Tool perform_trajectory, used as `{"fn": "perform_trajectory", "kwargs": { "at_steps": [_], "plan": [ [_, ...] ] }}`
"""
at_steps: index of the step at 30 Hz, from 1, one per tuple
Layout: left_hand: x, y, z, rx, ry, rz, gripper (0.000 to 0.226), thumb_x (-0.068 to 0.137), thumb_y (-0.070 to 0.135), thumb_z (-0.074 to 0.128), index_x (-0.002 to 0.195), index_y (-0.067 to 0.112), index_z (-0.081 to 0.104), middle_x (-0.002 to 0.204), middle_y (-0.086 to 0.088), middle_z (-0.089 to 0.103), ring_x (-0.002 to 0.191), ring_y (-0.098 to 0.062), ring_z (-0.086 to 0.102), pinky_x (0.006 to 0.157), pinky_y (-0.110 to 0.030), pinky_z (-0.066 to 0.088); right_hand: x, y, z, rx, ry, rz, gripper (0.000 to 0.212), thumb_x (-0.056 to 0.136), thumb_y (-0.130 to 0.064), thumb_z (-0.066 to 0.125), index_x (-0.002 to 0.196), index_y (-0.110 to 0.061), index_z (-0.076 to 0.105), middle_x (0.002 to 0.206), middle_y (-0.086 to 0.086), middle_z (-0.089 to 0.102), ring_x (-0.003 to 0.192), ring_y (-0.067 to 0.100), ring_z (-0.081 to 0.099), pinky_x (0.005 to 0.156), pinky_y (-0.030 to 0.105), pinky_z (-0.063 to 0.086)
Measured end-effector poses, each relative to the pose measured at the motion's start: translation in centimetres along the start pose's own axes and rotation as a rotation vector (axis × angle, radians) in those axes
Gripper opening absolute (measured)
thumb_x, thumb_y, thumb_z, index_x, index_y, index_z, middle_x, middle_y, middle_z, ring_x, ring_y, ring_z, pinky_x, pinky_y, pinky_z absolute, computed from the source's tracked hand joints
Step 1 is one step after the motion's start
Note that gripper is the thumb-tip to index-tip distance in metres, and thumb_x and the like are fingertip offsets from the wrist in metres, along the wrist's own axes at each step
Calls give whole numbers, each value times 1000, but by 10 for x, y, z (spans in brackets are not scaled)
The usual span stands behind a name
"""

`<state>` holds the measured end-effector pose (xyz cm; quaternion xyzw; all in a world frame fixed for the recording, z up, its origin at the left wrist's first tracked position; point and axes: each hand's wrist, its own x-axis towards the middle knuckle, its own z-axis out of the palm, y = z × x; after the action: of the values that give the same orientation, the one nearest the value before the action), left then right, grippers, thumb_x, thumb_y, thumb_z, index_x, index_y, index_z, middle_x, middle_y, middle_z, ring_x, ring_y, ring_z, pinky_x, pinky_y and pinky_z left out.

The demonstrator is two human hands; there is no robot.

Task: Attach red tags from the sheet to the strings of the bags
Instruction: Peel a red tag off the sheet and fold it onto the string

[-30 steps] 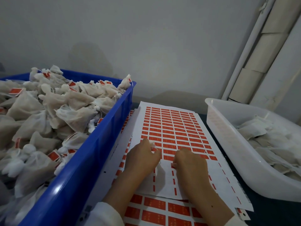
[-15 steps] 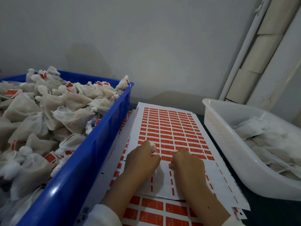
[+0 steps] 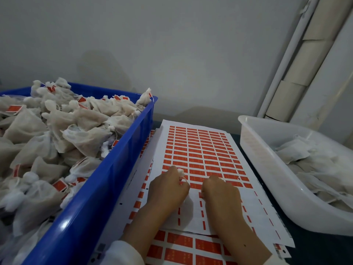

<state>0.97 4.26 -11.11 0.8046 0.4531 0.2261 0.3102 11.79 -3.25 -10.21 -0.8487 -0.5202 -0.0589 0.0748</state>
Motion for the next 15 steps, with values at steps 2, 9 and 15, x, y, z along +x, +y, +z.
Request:
{"fn": "perform_trajectory", "kwargs": {
  "at_steps": [2,9,15],
  "plan": [
    [0,-1,1,2,2,-1,25,93,31,49,116,23,55,112,5,63,89,-12,62,79,-21,49,-2,1,-1,18,7,-21,19,93,-31,50,109,-25,59,103,-7,63,56,6,41,65,7,31],
    [1,-1,0,34,3,0,26,94,32,48,117,22,52,110,6,62,88,-11,62,78,-21,50,-5,28,-8,208,-17,-140,8,89,-27,59,94,-33,58,113,-14,57,91,3,52,87,9,39],
    [2,-3,1,74,11,9,30,94,32,48,123,23,51,115,6,62,83,-8,58,68,-14,41,-5,34,-1,312,-63,-259,22,89,-23,59,95,-42,50,122,-14,49,108,4,46,99,17,39]
  ]
}}
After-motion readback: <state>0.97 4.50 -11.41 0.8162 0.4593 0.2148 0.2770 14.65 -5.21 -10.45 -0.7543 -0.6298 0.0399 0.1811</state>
